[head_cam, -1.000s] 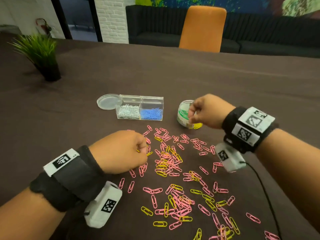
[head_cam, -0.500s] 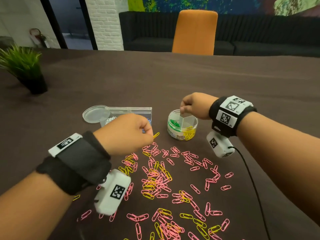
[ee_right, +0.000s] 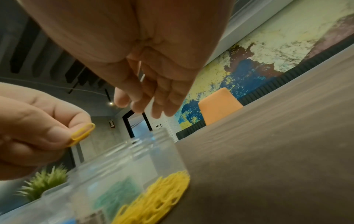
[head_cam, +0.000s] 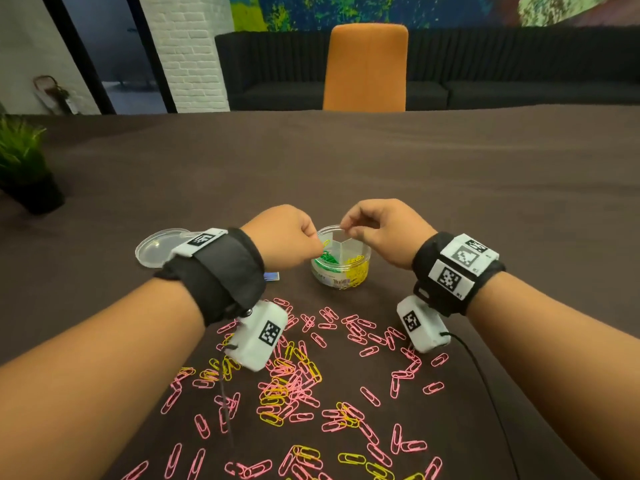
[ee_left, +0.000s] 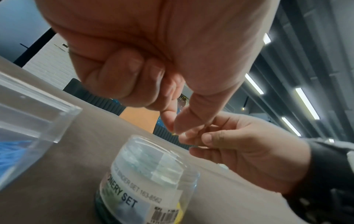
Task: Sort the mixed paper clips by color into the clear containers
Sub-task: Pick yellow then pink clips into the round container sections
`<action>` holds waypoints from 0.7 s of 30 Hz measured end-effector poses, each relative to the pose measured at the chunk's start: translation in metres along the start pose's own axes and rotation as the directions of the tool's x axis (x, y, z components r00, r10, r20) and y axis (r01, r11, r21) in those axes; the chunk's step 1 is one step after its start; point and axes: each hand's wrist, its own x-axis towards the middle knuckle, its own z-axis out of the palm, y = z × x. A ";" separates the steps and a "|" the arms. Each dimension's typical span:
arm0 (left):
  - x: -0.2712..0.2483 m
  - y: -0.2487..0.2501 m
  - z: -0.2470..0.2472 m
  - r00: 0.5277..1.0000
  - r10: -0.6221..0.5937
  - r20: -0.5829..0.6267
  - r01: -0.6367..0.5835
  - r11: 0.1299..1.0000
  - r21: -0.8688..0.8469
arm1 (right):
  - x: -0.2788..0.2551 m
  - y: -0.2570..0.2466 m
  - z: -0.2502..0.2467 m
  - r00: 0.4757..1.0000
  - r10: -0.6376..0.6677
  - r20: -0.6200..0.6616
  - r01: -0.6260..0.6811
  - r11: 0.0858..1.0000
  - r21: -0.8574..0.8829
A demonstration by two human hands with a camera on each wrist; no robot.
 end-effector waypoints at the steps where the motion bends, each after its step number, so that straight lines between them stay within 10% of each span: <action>1: 0.007 0.005 0.003 1.000 0.001 -0.002 -0.001 1.000 0.015 | -0.002 0.002 -0.003 0.999 0.011 -0.050 -0.011 1.000 0.000; 12: 0.043 0.053 0.030 0.975 0.044 0.216 -0.120 0.928 0.353 | -0.028 0.016 -0.015 0.980 0.183 0.073 -0.143 0.914 -0.379; 21: 0.040 0.055 0.023 0.967 0.137 0.213 -0.187 0.954 0.236 | -0.040 -0.001 -0.010 0.978 0.189 0.084 -0.133 0.887 -0.441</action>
